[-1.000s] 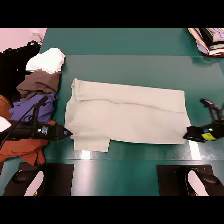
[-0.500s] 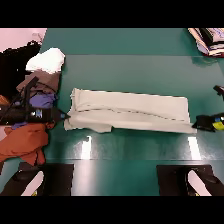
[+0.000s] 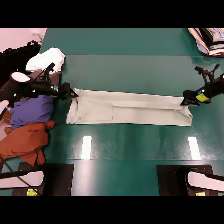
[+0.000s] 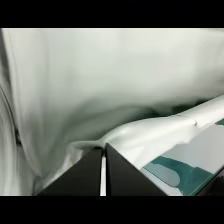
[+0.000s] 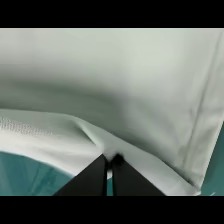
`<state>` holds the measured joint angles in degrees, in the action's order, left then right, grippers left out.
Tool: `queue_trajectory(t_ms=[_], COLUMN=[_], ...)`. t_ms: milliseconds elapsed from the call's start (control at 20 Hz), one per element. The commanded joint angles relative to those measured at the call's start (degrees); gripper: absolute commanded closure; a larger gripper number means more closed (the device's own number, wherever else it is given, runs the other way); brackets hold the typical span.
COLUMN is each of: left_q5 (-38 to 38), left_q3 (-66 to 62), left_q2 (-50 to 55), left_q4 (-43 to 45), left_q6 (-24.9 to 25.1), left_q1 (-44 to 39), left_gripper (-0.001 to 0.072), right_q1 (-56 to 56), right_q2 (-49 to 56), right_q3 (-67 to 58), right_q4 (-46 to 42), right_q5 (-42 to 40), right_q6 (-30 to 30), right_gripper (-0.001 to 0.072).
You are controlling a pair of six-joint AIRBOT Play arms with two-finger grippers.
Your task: Fold the shirts.
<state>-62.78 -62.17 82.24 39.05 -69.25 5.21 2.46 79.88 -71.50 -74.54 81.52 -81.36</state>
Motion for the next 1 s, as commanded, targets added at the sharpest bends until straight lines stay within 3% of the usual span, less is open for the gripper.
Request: queue_trajectory(t_ms=[0, 50, 100, 250, 300, 350, 400, 500, 550, 700, 950], left_q5=[1.6, 2.3, 2.3, -1.5, -3.5, -5.8, -7.8, -9.4, -10.0, -8.2, -2.1], left_q3=[-6.6, -7.5, -8.4, -12.7, -14.2, -15.4, -16.3, -16.6, -16.6, -16.6, -16.6], left_q2=[6.3, 6.3, 6.3, 6.2, 6.0, 6.0, 5.9, 5.8, 5.8, 5.8, 5.9], left_q4=[-1.0, -1.2, -1.2, -1.1, -1.1, -1.2, -1.3, -1.9, -1.6, -0.2, 2.9], left_q6=[0.7, 0.6, 0.5, 0.5, 0.5, 0.6, 0.7, 0.7, 0.7, 0.3, -3.4], left_q1=[0.0, 0.1, 0.1, 0.1, 0.1, 0.0, 0.0, -1.0, -2.1, -8.4, -18.0], left_gripper=[0.0621, 0.0444, 0.0388, 0.0389, 0.0423, 0.0626, 0.0685, 0.0686, 0.0686, 0.0686, 0.0686], right_q1=[0.8, 1.7, 2.8, 7.0, 8.8, 10.8, 12.9, 17.4, 19.7, 24.4, 23.2], right_q2=[6.6, 7.6, 8.2, 7.4, 6.3, 4.8, 3.2, 1.0, 1.0, 4.0, 10.0], right_q3=[-6.4, -7.6, -8.6, -8.9, -7.6, -5.6, -2.8, 2.9, 5.5, 11.4, 12.2], right_q4=[3.5, 5.0, 6.6, 8.2, 8.8, 9.0, 9.0, 9.1, 9.4, 16.0, 19.5], right_q5=[-0.7, -0.8, -0.7, 1.5, 2.6, 2.9, 2.6, 1.7, 1.6, 0.7, -3.3], right_q6=[-0.2, -0.2, 0.4, 3.1, 4.6, 6.2, 7.7, 9.7, 10.3, 16.4, 19.0], right_gripper=[0.0456, 0.0382, 0.0356, 0.0356, 0.0356, 0.0356, 0.0345, 0.0177, 0.0139, 0.014, 0.0142])
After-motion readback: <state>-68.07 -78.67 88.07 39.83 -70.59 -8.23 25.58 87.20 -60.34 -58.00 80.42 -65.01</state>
